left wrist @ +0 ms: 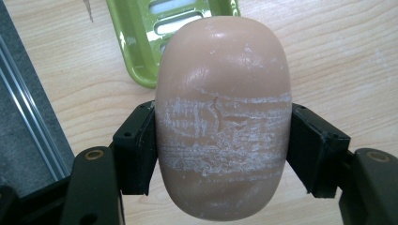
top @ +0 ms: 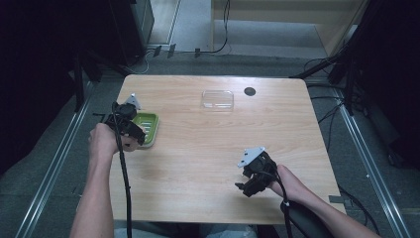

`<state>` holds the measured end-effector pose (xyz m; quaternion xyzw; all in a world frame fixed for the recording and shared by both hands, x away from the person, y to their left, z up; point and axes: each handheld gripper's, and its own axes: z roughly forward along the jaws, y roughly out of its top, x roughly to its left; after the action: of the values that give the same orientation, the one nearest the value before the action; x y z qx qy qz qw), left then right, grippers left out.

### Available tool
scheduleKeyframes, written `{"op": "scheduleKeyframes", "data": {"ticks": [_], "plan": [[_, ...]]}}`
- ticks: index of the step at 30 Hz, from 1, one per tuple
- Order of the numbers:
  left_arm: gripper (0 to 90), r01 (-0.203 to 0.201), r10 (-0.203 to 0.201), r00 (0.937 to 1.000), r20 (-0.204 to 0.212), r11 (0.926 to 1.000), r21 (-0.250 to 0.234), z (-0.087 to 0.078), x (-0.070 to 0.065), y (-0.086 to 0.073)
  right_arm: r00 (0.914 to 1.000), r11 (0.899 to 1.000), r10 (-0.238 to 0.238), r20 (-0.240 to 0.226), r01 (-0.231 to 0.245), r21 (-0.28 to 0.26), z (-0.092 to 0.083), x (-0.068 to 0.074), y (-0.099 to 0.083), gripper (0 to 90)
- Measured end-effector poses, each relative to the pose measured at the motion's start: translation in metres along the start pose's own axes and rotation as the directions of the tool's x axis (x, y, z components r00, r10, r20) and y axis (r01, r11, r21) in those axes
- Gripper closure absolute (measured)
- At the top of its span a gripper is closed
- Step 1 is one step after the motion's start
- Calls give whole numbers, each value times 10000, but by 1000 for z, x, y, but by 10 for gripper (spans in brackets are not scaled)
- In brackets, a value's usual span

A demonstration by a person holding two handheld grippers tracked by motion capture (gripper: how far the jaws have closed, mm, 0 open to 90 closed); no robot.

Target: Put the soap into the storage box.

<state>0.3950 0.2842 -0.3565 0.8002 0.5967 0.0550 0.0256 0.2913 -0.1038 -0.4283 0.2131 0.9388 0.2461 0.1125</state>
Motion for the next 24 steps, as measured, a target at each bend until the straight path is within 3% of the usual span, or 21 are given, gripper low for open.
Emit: {"op": "scheduleKeyframes", "data": {"ticks": [24], "plan": [[336, -115, 115, 9999, 78, 9999, -50, -1, -2, 27, 10000, 10000, 6, -33, -6, 42, 1, 0, 0, 140]]}}
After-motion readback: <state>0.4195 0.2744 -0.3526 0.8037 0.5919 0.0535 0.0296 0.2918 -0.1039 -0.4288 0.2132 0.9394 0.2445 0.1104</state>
